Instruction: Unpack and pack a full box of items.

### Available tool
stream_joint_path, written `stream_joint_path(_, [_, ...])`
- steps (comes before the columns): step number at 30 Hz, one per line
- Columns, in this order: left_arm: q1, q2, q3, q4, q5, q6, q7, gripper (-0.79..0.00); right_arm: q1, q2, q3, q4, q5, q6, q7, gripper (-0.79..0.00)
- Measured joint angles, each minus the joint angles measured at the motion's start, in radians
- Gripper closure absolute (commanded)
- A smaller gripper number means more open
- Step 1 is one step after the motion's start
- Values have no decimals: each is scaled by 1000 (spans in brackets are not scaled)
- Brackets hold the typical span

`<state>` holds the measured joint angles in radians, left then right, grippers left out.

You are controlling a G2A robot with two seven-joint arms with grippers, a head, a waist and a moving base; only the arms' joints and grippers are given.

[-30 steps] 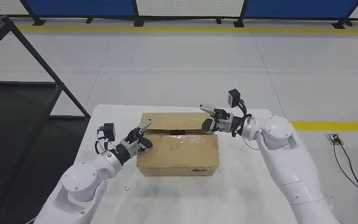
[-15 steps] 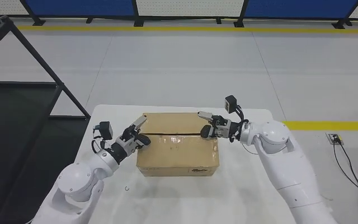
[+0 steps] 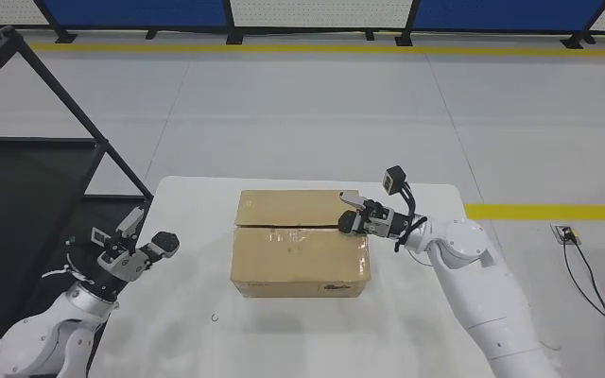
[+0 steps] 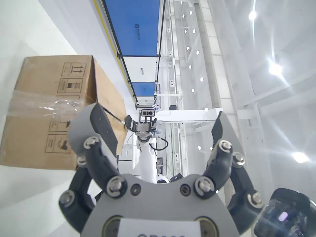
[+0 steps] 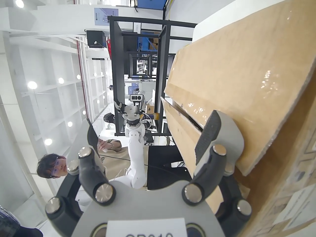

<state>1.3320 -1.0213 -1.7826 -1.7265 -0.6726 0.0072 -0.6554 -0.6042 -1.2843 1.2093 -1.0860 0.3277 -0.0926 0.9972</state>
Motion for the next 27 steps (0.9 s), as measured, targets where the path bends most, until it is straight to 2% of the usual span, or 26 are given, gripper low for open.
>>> stream_joint_path(11, [0, 0, 1, -1, 2, 1, 9, -785, -4, 0, -2, -5, -1, 1, -4, -785])
stream_joint_path(27, [2, -1, 3, -3, 2, 0, 17, -785, -30, 5, -23, -42, -25, 73, -51, -785])
